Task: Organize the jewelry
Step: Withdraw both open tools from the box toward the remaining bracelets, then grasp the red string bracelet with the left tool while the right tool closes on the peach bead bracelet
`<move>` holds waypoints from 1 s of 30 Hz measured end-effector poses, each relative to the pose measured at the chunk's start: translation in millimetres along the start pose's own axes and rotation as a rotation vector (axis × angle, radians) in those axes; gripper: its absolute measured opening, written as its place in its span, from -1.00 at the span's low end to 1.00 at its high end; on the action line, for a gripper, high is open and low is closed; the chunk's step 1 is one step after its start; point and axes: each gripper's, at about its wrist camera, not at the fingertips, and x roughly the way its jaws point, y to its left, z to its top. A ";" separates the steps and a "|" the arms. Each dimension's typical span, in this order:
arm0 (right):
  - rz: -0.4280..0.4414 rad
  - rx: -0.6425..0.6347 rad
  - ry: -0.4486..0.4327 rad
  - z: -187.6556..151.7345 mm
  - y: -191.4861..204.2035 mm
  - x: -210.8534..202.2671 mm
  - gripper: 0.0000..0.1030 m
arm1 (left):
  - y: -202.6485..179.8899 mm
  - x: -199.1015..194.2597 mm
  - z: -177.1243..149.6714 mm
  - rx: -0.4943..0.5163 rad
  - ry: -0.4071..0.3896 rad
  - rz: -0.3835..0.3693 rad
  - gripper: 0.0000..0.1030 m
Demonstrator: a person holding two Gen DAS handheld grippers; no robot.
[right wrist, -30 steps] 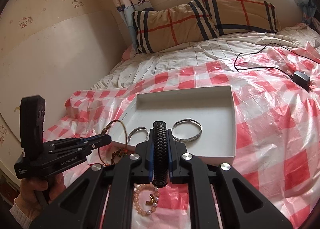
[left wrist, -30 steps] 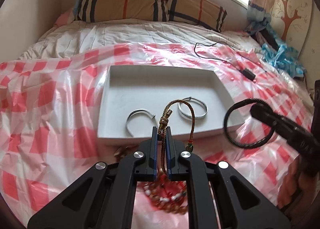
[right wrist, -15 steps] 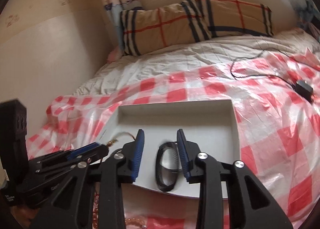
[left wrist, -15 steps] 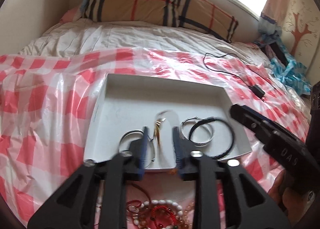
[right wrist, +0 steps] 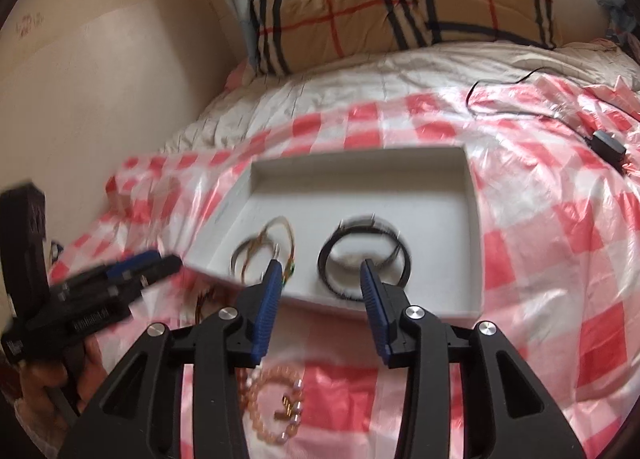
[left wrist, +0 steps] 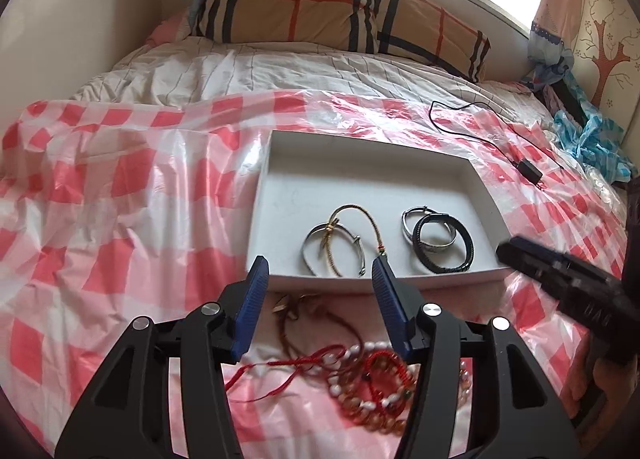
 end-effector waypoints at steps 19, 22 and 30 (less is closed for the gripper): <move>-0.171 -0.230 0.244 -66.9 30.8 36.5 -0.13 | 9.1 10.4 -37.3 0.206 0.137 0.156 0.16; -0.266 -0.249 0.219 -65.1 28.1 33.4 -0.12 | 8.5 18.9 -47.4 0.248 0.180 0.165 0.16; -0.256 -0.147 0.166 -58.2 6.7 13.4 -0.12 | -4.0 -2.0 -64.0 0.367 0.221 0.062 -0.53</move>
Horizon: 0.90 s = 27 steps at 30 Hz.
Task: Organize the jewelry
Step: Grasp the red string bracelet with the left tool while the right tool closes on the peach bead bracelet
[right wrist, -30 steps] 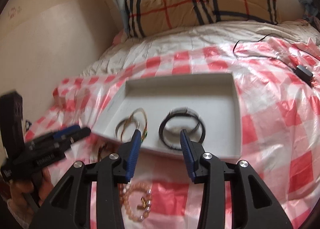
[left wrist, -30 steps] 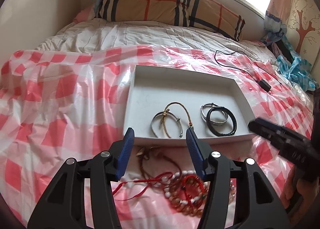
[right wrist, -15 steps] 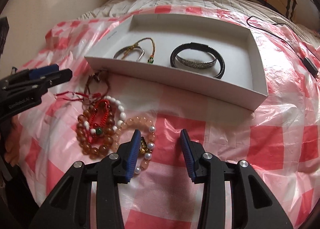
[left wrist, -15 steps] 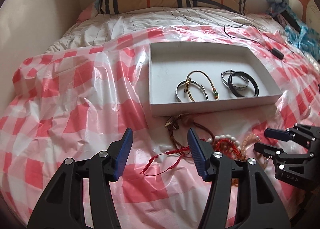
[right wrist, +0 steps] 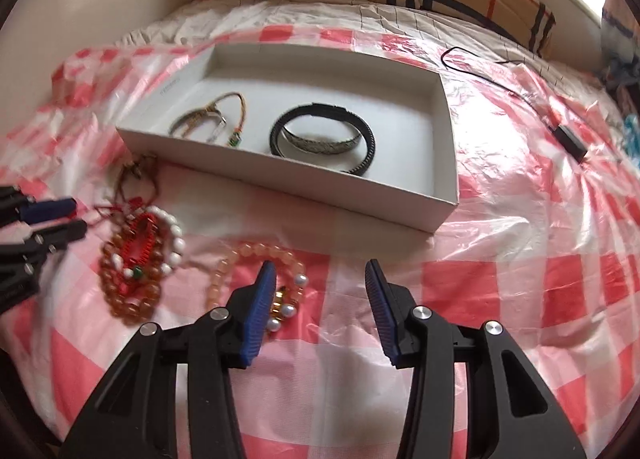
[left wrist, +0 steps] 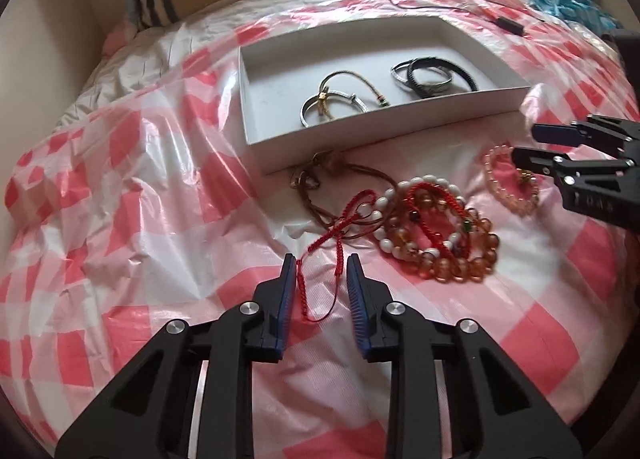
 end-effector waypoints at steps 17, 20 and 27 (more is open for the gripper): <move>0.149 0.005 0.055 -1.6 10.6 11.1 -0.81 | -5.2 4.3 -2.2 -0.010 0.052 -0.060 -0.93; 0.169 0.042 0.042 -4.6 4.8 4.9 -0.81 | 2.9 -16.3 -5.2 -0.020 0.009 -0.125 -0.92; 0.141 -0.005 0.064 -5.1 15.6 11.0 -0.26 | -5.9 -1.0 -8.7 0.013 0.014 -0.013 -0.18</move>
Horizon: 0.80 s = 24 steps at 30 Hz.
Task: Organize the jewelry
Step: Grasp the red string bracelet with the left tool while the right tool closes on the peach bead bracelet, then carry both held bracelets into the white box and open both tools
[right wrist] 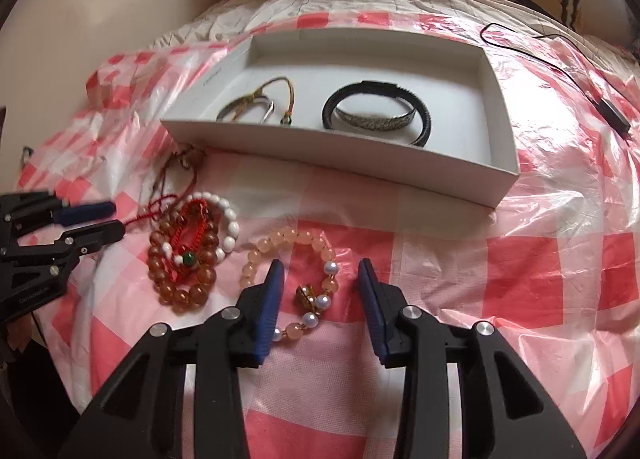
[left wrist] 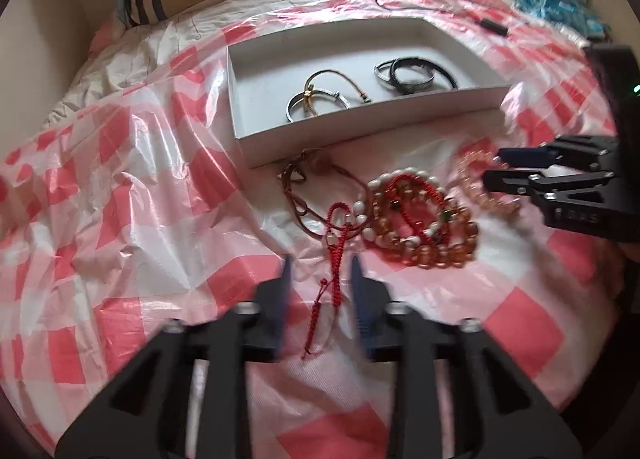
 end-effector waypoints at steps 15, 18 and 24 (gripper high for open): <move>0.175 0.119 -0.139 7.6 -18.0 -32.1 -0.83 | 24.5 -47.9 23.5 -0.207 -0.215 -0.246 -0.92; 0.184 0.121 -0.195 9.4 -18.5 -43.9 -0.83 | 21.0 -51.2 30.1 -0.221 -0.256 -0.244 -0.92; 0.199 0.137 -0.290 14.5 -24.1 -62.7 -0.83 | 15.1 -49.7 39.5 -0.257 -0.295 -0.231 -0.92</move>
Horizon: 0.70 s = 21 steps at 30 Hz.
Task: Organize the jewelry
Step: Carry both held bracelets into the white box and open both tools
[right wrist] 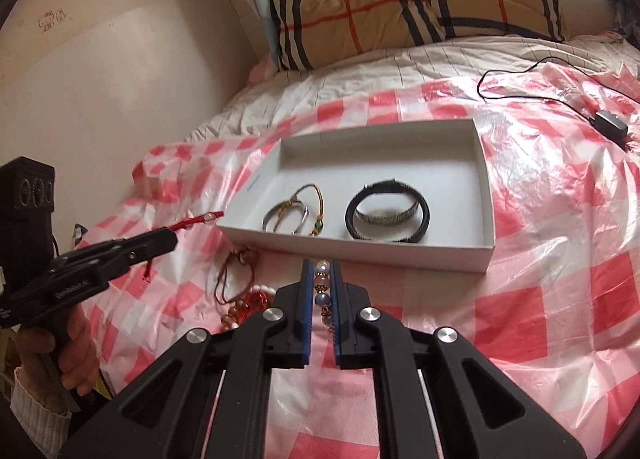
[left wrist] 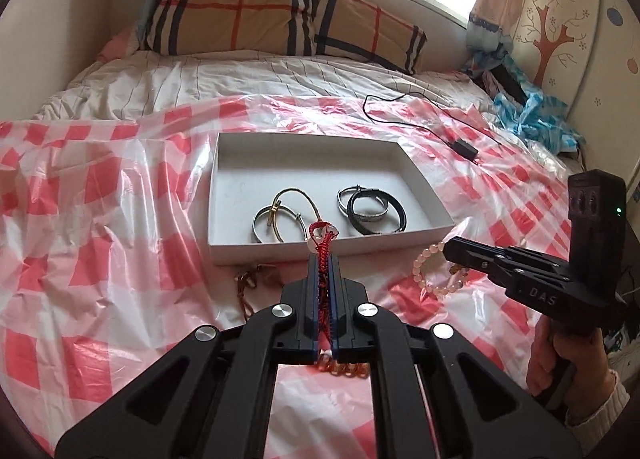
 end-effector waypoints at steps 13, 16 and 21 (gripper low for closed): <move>0.051 -0.006 -0.090 12.0 4.6 -14.1 -0.83 | -4.5 16.3 6.1 -0.030 -0.020 -0.002 -0.92; 0.050 -0.008 -0.096 14.1 4.6 -11.8 -0.83 | -4.0 19.5 8.3 -0.037 -0.025 -0.004 -0.92; 0.057 -0.010 -0.108 20.9 5.0 -5.5 -0.83 | -6.4 27.2 12.0 -0.038 -0.029 -0.005 -0.92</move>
